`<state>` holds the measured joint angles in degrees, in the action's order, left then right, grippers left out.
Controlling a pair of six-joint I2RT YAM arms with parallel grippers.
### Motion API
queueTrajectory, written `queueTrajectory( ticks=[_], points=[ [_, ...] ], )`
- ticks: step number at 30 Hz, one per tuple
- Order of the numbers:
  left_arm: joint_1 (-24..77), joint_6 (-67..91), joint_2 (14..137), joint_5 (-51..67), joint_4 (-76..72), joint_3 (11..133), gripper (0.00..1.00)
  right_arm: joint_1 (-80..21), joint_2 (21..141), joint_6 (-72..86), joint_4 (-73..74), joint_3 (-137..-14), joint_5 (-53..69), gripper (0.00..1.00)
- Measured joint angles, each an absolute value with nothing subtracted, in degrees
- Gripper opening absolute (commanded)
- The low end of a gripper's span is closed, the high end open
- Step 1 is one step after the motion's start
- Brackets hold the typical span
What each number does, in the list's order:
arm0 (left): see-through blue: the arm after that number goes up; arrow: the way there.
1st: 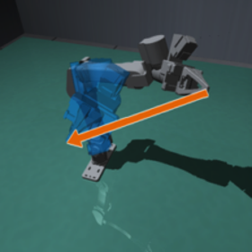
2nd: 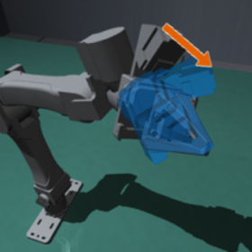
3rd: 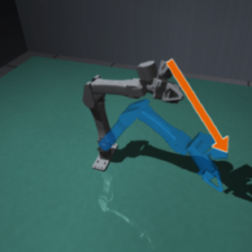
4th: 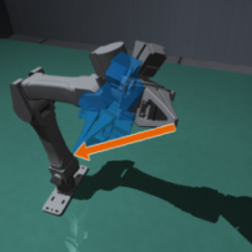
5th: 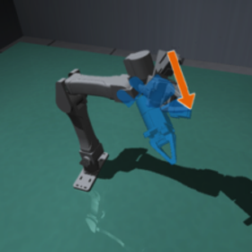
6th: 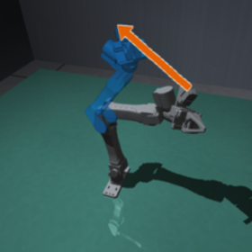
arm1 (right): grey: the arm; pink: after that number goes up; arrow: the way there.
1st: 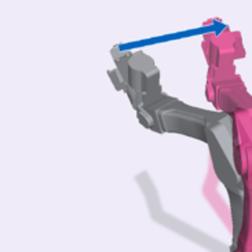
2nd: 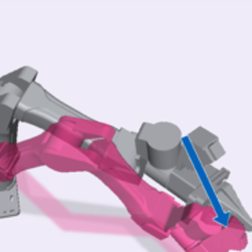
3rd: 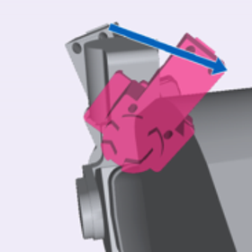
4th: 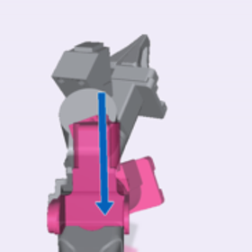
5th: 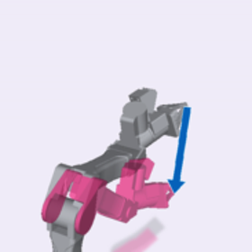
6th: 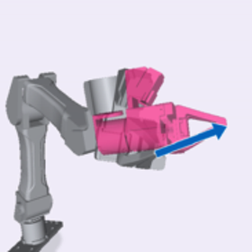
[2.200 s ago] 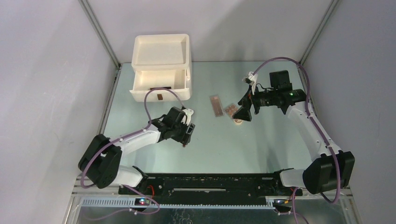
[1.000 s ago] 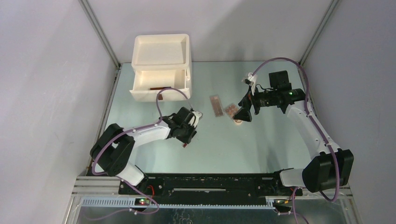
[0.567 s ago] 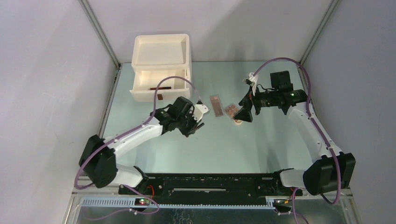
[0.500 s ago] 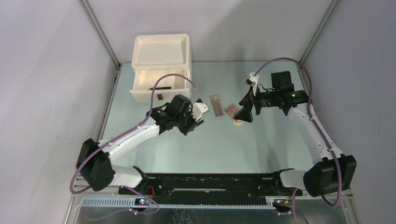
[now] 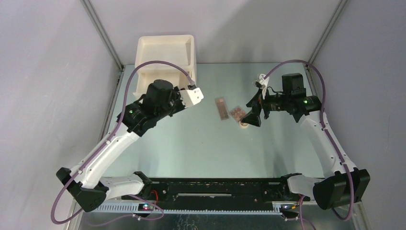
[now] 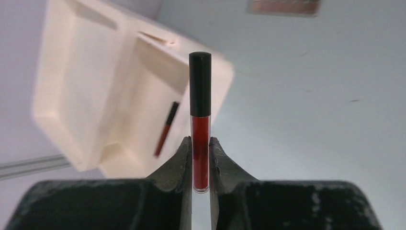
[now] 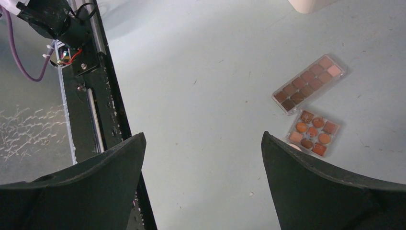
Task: Organize the makeup
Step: Place the lipstick in the drawer.
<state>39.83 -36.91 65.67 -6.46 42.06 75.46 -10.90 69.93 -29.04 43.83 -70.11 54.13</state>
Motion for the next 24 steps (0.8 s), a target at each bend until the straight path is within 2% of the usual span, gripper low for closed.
queueTrajectory(
  ticks=[9, 24],
  points=[
    [31.7, -53.0, 68.8, -10.7, 41.4, 78.3, 0.0, -10.9, 69.8, -29.1, 43.9, -70.1, 54.5, 0.99],
    [18.8, -68.2, 87.8, -9.7, 37.8, 86.7, 0.0, -10.9, 69.8, -29.2, 43.9, -70.1, 54.5, 0.99]
  ],
)
